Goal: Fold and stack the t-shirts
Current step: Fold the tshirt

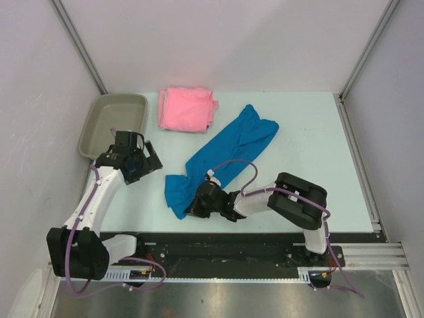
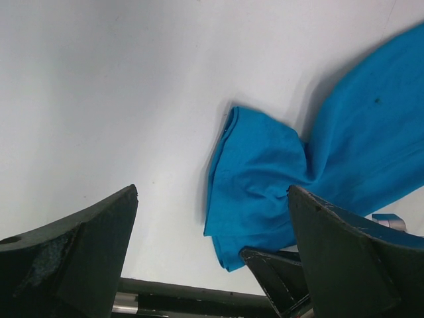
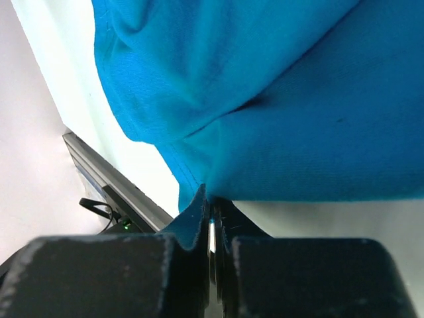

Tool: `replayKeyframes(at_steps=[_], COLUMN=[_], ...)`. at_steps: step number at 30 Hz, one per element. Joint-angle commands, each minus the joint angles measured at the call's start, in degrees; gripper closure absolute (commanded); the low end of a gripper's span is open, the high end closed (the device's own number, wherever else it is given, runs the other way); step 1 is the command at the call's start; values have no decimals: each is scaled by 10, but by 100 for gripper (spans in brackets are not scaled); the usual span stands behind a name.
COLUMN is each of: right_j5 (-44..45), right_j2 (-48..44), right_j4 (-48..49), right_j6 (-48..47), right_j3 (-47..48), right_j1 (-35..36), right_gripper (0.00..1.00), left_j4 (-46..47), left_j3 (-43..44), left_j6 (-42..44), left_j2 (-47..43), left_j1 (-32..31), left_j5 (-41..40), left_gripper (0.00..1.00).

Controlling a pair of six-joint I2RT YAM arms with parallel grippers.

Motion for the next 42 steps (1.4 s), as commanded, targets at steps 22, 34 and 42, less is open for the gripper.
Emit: replayKeyframes(at_steps=[22,34,42], right_j5=[126,197,243], right_j2=[-315,-476,-485], right_j4=[-416,-553,-525], right_j6=[-69,-40,-161], right_j3=[-159,-202,-102], right_j1=[91,110,-40], right_gripper=[100,52,0], left_j4=[31,45,73], left_j3=[-73,-70,-42], left_j6=[-10,-27,-35], left_j2=[-79,-74,-30], left_j1=[9,-20,-85], left_j5=[81,87,69], left_gripper=[0,0,0])
